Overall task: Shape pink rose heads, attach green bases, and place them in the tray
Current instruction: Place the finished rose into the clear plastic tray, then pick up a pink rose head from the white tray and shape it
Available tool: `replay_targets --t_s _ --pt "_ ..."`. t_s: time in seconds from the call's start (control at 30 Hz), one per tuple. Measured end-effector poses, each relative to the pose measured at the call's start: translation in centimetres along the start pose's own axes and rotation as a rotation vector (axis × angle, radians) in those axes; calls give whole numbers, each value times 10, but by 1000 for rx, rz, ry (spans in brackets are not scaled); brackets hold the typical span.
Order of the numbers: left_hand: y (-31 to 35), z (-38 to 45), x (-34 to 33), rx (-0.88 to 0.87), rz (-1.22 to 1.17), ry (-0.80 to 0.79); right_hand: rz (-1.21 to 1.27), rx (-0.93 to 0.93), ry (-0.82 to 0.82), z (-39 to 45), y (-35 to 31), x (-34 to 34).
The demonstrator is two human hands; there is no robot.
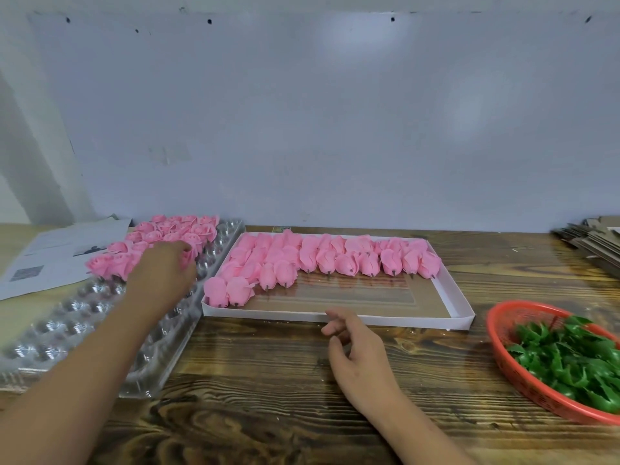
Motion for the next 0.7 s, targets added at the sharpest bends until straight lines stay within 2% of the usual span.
replay_targets --t_s 0.23,0.43,0.53,0.7 --pt "72 -18 -47 -93 -274 24 1 -21 5 -3 1 1" --pt "112 -16 -78 -45 -394 9 30 2 75 0 -1 4" --pt "132 -36 -89 -108 -401 49 -1 31 125 5 -4 5" --pt "139 -57 -81 -247 -335 211 -154 31 173 36 -25 11"
Point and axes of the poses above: each hand's wrist, its own z-axis towards the middle knuckle, its own x-axis out of the back of the hand, y = z × x, the point moved 4 cm from there along z, towards the middle knuckle, and after that the axes turned 15 degrees about -x, right-handed, at the moved point
